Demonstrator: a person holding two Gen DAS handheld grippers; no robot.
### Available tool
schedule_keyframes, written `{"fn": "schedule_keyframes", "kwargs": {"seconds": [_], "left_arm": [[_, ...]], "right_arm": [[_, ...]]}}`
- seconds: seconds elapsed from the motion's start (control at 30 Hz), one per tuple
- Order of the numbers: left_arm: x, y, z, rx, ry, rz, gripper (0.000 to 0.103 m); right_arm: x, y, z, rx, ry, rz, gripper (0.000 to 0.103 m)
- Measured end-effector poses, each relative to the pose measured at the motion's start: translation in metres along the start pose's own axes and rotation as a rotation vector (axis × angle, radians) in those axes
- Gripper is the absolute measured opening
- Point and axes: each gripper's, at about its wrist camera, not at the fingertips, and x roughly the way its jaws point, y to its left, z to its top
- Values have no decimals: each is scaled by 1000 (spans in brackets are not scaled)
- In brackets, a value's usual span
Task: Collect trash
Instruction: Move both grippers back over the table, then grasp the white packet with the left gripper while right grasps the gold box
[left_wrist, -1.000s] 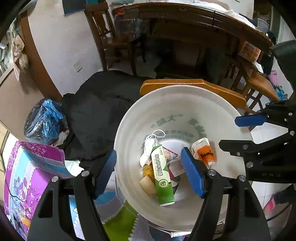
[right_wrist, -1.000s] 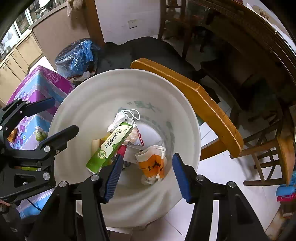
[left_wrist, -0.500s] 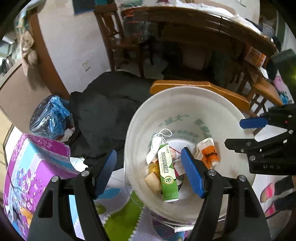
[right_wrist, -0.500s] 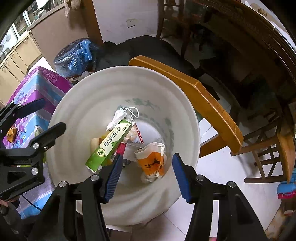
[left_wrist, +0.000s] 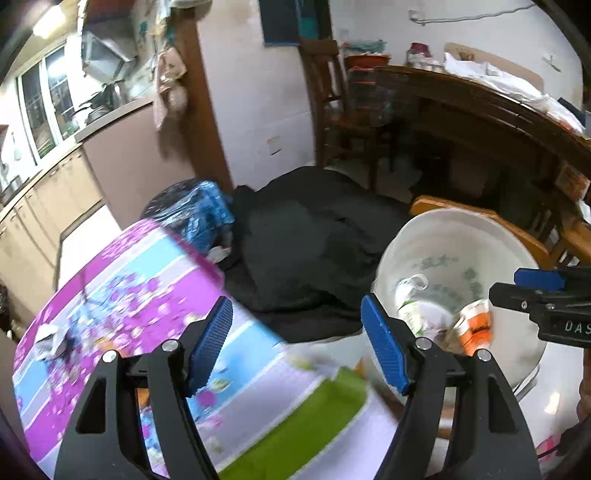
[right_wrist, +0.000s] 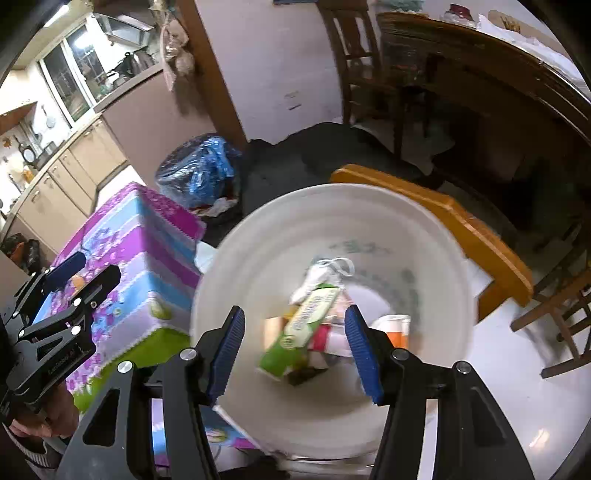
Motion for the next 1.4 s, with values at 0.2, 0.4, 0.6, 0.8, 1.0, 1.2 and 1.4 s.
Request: {"fn": "schedule_keyframes", "kwargs": {"seconds": [0.2, 0.4, 0.6, 0.8, 1.0, 1.2, 1.4], "left_arm": [[-26, 18, -26, 25, -8, 56, 76], [-61, 77, -68, -82, -10, 107, 79], [-80, 166, -117, -208, 59, 202, 79], [-91, 244, -146, -239, 98, 287, 80], [-81, 311, -148, -149, 75, 186, 81], [-44, 355, -129, 80, 76, 128, 81], [-1, 377, -105, 152, 78, -35, 81]], "right_arm": [[-1, 50, -11, -81, -31, 35, 59], [-1, 121, -24, -310, -90, 52, 71], [14, 187, -34, -475, -100, 162, 76], [27, 258, -43, -692, -111, 333, 94], [57, 319, -36, -905, -77, 422, 98], [101, 338, -18, -912, 6, 430, 98], [126, 343, -16, -904, 67, 488, 98]]}}
